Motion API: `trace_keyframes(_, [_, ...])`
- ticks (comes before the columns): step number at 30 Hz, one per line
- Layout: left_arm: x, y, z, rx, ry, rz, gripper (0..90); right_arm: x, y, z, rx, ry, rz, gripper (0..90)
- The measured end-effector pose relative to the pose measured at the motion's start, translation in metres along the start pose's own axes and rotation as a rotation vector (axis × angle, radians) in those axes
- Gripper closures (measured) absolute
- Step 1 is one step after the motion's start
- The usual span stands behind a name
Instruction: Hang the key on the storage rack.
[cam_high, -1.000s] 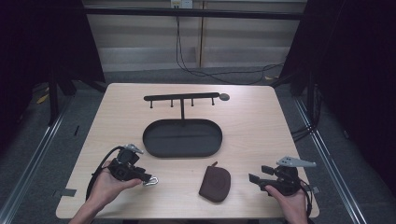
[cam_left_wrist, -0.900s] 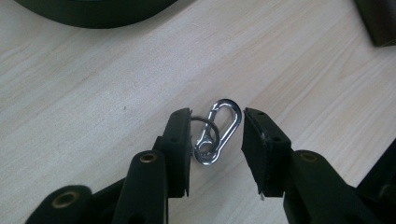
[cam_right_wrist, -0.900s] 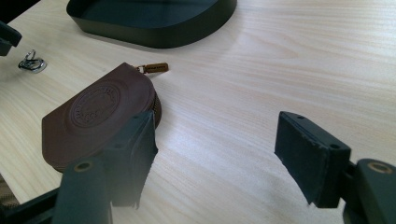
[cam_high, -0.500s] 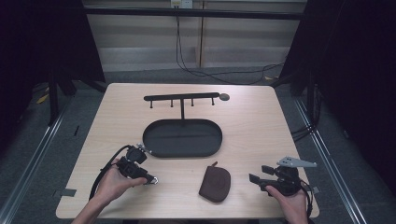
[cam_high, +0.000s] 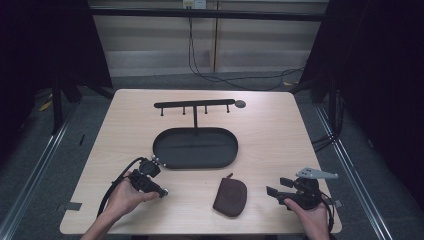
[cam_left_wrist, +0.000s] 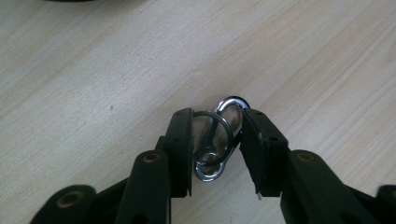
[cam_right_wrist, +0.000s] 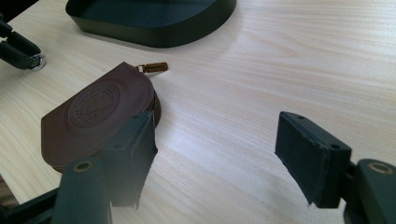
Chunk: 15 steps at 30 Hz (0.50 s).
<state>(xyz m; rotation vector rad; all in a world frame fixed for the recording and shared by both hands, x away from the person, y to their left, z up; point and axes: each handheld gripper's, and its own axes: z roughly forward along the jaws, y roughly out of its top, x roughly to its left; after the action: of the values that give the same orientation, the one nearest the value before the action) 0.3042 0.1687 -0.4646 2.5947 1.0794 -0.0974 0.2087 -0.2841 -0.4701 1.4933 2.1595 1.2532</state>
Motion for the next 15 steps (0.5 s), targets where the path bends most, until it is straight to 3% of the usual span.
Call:
trace_keyframes(7, [0.0033,-0.0007,-0.0041,-0.013,-0.023,-0.006,78.4,-0.0001,0.0000,0.0005,0.004,0.001,0.005,29.1])
trace_keyframes(15, [0.0057,-0.0001,-0.0089,-0.021,-0.048,0.005,83.4,0.0000,0.0000,0.0007,0.003,0.001,0.005,29.1])
